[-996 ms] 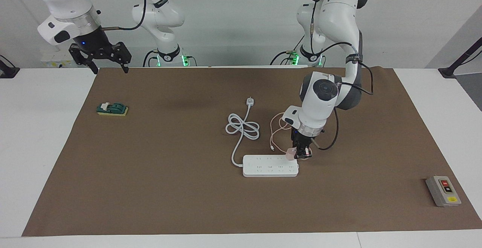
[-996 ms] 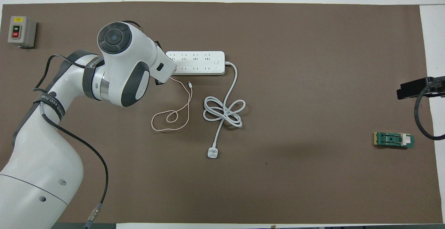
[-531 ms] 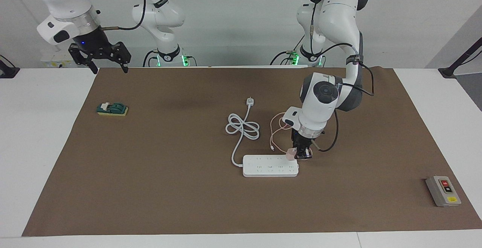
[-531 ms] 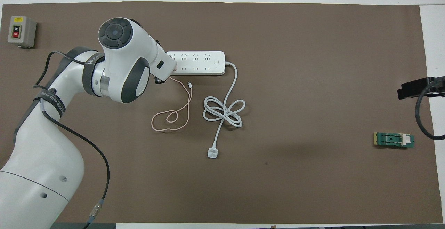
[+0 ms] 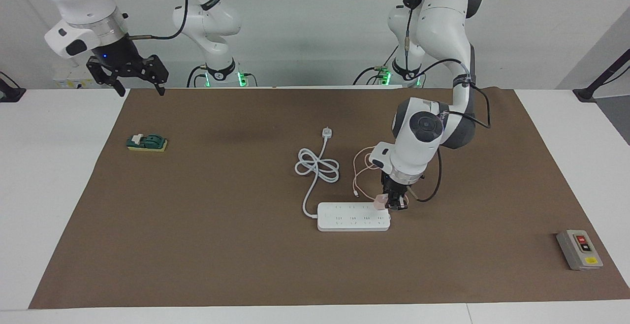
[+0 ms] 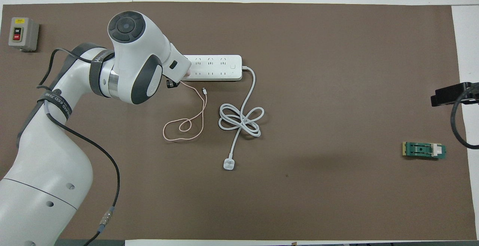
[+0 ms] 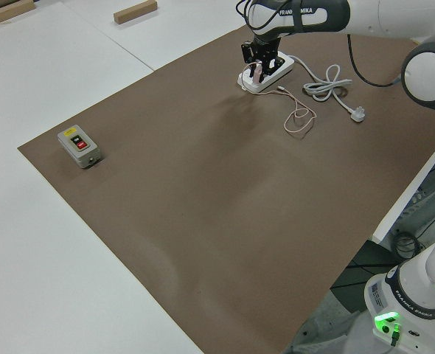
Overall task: Plug charger into power strip
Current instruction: 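Push the charger prongs into the power strip socket with the left gripper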
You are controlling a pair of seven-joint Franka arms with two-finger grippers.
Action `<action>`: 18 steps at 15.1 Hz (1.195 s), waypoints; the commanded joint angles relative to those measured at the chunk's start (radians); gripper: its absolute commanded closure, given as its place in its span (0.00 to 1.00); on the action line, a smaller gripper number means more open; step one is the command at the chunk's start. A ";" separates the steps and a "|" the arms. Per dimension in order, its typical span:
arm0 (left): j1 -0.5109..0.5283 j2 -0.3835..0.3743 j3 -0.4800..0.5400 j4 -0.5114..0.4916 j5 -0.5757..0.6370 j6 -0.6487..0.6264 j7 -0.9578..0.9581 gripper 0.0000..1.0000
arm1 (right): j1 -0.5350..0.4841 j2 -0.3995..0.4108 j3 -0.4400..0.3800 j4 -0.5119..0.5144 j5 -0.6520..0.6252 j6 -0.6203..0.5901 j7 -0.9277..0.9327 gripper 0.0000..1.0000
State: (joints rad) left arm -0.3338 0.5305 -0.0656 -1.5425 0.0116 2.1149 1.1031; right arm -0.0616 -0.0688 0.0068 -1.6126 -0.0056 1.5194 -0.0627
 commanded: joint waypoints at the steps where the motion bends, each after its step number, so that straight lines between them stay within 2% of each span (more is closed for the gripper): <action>1: -0.025 0.111 0.006 0.065 0.022 0.014 -0.012 1.00 | -0.020 -0.011 0.007 -0.001 0.016 -0.008 -0.029 0.00; 10: -0.021 0.146 0.003 0.085 0.059 0.014 -0.006 1.00 | -0.020 -0.011 0.006 -0.001 0.015 -0.008 -0.031 0.00; 18: -0.025 0.210 0.000 0.173 0.111 -0.018 0.017 1.00 | -0.020 -0.013 0.007 -0.001 0.015 -0.010 -0.031 0.00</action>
State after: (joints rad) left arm -0.3486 0.5895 -0.0758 -1.4567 0.0845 2.0388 1.1220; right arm -0.0616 -0.0695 0.0067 -1.6125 -0.0056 1.5194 -0.0627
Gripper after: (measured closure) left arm 0.709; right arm 0.000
